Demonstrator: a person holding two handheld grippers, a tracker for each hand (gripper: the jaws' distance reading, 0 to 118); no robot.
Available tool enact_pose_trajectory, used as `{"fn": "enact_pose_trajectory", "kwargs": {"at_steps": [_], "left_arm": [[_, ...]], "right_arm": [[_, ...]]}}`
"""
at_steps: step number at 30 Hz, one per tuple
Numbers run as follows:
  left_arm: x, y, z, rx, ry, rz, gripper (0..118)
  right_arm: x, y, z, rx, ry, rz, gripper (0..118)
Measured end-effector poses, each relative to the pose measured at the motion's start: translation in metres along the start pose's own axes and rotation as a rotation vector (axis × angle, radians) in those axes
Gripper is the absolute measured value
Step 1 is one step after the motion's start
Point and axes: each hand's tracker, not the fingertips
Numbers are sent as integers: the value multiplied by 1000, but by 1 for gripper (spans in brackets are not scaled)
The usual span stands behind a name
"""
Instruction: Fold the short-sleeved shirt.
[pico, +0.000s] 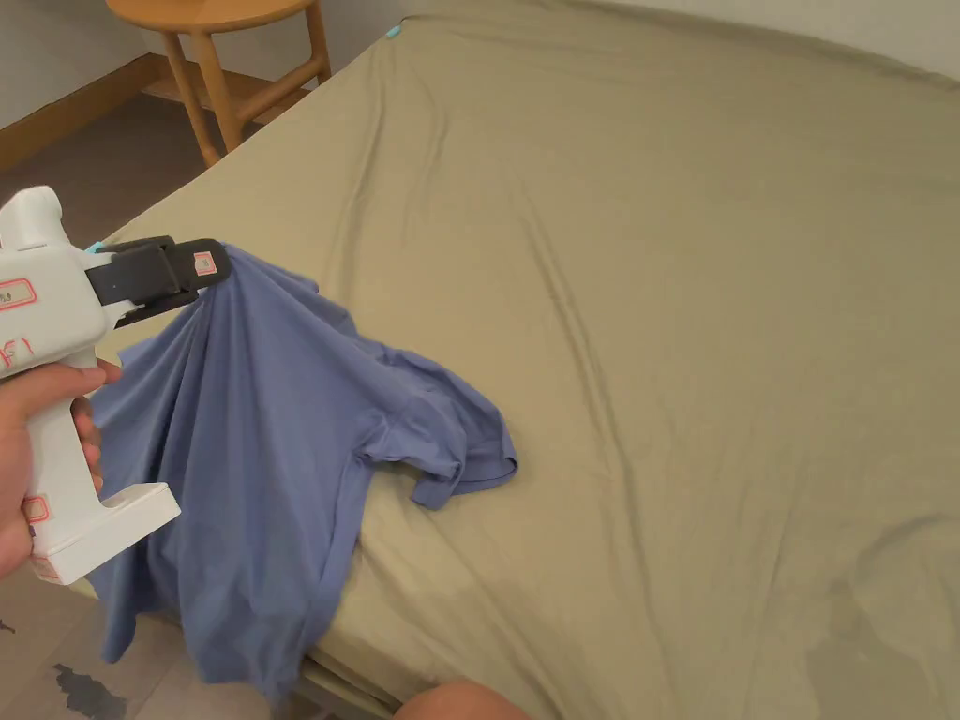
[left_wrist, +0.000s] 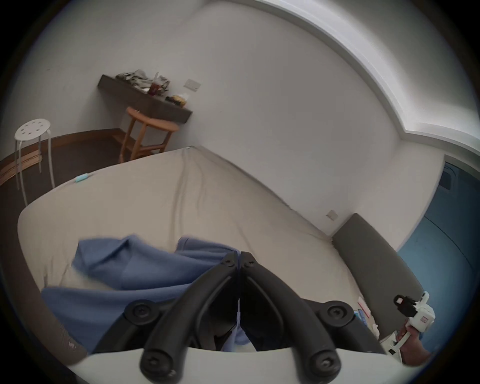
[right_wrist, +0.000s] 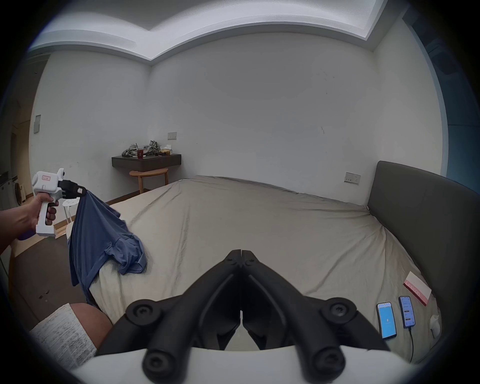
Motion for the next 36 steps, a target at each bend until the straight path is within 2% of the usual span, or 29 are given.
{"fn": "enact_pose_trajectory", "kwargs": {"at_steps": [4, 6, 8, 12, 18, 20, 22, 25, 31, 36], "left_arm": [[54, 21, -1, 29, -95, -45, 0], [88, 30, -6, 37, -117, -111, 0], [121, 39, -16, 12, -205, -105, 0], [199, 47, -37, 4, -306, -194, 0], [336, 45, -89, -40, -479, -329, 0], [386, 39, -110, -39, -513, -423, 0], [416, 37, -138, -51, -575, -400, 0], [475, 25, -175, -39, -606, -448, 0], [538, -8, -249, -56, -639, -459, 0], [533, -62, -301, -172, -586, -487, 0]], "right_arm": [[11, 2, 9, 21, -20, -21, 0], [20, 3, 13, 34, -35, -29, 0], [30, 5, 20, 48, -50, -41, 0], [51, 5, 37, 73, -91, -62, 0], [86, 4, 67, 107, -179, -92, 0], [98, 2, 78, 114, -212, -104, 0], [111, -4, 87, 116, -245, -111, 0], [126, -9, 101, 122, -293, -128, 0], [153, -23, 119, 111, -370, -152, 0], [164, -34, 119, 88, -403, -163, 0]]}}
